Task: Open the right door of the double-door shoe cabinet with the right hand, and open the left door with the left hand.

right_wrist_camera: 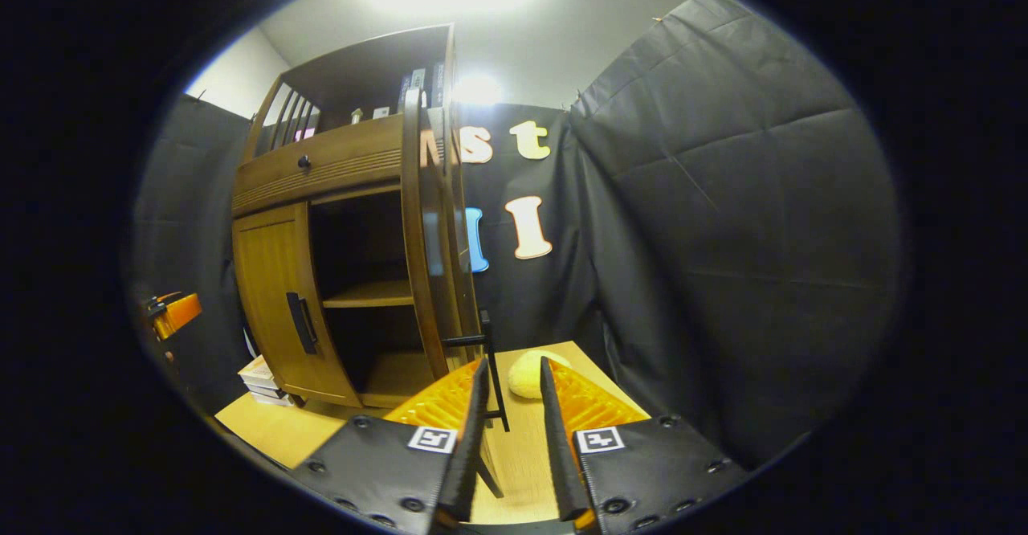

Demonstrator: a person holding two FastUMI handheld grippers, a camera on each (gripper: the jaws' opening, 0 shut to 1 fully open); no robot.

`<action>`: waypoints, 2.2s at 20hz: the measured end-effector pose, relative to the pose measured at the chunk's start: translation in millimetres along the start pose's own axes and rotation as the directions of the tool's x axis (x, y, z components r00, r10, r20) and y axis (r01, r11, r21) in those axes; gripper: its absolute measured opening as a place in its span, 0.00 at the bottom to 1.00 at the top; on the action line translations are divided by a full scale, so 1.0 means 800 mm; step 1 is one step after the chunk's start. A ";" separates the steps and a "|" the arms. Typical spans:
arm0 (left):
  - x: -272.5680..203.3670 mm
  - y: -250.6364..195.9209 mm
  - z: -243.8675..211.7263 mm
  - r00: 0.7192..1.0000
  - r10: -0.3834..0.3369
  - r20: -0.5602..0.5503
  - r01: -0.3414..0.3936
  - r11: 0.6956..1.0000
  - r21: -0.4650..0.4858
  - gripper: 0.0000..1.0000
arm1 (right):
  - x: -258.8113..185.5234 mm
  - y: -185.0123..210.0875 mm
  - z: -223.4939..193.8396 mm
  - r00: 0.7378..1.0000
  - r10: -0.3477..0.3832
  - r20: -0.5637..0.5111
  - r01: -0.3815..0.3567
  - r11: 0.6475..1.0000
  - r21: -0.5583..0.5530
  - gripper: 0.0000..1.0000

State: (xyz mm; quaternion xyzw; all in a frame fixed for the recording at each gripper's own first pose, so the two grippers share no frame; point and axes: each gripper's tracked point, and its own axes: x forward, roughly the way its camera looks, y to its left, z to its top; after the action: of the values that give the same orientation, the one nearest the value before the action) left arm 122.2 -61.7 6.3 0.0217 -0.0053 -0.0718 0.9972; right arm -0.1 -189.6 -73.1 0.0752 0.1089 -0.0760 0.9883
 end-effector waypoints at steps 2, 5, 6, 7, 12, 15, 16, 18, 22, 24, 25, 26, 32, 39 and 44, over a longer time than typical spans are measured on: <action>0.025 -0.009 -0.003 1.000 -0.020 0.001 0.020 1.000 -0.001 0.96 | -0.021 -0.008 0.013 0.998 -0.035 0.043 0.035 0.999 -0.014 0.81; 0.060 -0.030 -0.008 0.999 -0.052 0.009 0.052 0.999 -0.003 0.96 | -0.055 -0.027 0.035 0.988 -0.108 0.109 0.114 0.992 -0.053 0.92; 0.072 -0.036 -0.010 0.998 -0.060 0.010 0.060 0.998 -0.009 0.96 | -0.066 -0.027 0.038 0.986 -0.117 0.117 0.124 0.990 -0.060 0.97; 0.081 -0.041 -0.014 0.998 -0.067 0.008 0.067 0.998 -0.017 0.96 | -0.073 -0.028 0.038 0.985 -0.123 0.117 0.132 0.989 -0.067 0.92; 0.127 -0.045 -0.028 0.999 -0.050 0.014 0.050 0.997 -0.061 0.96 | -0.106 -0.051 0.024 0.973 -0.206 0.106 0.219 0.967 -0.130 0.92; 0.162 -0.044 -0.045 0.999 -0.032 0.007 0.032 0.997 -0.065 0.96 | -0.118 -0.056 0.012 0.970 -0.229 0.077 0.237 0.965 -0.113 0.92; 0.172 -0.042 -0.052 1.000 -0.029 0.001 0.029 0.998 -0.064 0.96 | -0.123 -0.062 0.006 0.968 -0.242 0.067 0.248 0.962 -0.109 0.92; 0.192 -0.048 -0.071 0.999 -0.036 -0.026 0.034 0.997 -0.074 0.94 | -0.130 -0.068 0.002 0.963 -0.265 0.053 0.269 0.957 -0.107 0.94; 0.229 -0.056 -0.095 0.997 -0.036 -0.063 0.032 0.997 -0.068 0.96 | -0.128 -0.077 0.003 0.951 -0.308 0.042 0.310 0.945 -0.101 0.94; 0.240 -0.057 -0.110 0.997 -0.033 -0.075 0.029 0.998 -0.061 0.96 | -0.130 -0.080 0.002 0.945 -0.326 0.038 0.328 0.940 -0.094 0.93; 0.246 -0.058 -0.116 0.996 -0.031 -0.083 0.026 0.998 -0.060 0.96 | -0.131 -0.081 0.000 0.943 -0.332 0.031 0.334 0.938 -0.091 0.93; 0.251 -0.057 -0.120 0.996 -0.030 -0.089 0.024 0.998 -0.063 0.96 | -0.132 -0.083 -0.005 0.940 -0.340 0.023 0.340 0.936 -0.088 0.94; 0.264 -0.051 -0.139 0.992 -0.015 -0.124 0.004 0.996 -0.088 0.66 | -0.137 -0.086 -0.013 0.937 -0.350 0.010 0.350 0.932 -0.098 0.98; 0.267 -0.056 -0.151 0.983 -0.046 -0.179 0.034 0.997 -0.068 0.24 | -0.138 -0.084 -0.020 0.948 -0.318 0.010 0.317 0.941 -0.118 0.98; 0.253 -0.056 -0.146 0.981 -0.055 -0.188 0.035 0.993 -0.111 0.20 | -0.137 -0.079 -0.014 0.957 -0.290 0.025 0.291 0.949 -0.125 0.98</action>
State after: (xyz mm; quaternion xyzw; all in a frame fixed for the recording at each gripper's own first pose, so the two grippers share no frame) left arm 317.4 -130.5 -110.5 -0.0249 0.0945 -0.0921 0.9909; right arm -119.1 -234.9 -67.7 -0.0049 0.1202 -0.2136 0.9695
